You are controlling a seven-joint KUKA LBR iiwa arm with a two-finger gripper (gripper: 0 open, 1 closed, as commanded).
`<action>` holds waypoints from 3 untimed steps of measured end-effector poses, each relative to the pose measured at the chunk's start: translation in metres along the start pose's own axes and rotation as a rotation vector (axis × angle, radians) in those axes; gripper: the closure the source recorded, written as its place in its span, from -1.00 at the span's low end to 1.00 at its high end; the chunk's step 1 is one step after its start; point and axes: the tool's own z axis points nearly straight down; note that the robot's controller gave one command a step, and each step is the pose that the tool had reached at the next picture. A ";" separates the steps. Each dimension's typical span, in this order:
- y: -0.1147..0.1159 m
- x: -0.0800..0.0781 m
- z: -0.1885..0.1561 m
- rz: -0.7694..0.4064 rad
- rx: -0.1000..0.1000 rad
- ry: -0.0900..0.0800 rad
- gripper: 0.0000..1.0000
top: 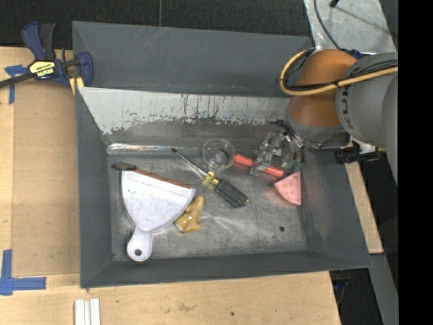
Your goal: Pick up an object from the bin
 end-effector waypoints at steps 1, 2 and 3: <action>0.000 0.000 -0.002 -0.001 0.000 0.000 1.00; 0.000 0.000 -0.009 -0.001 0.000 0.001 1.00; -0.001 0.000 -0.019 -0.002 0.000 0.002 1.00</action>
Offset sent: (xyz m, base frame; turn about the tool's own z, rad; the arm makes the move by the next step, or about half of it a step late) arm 0.0000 0.0000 0.0281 0.0000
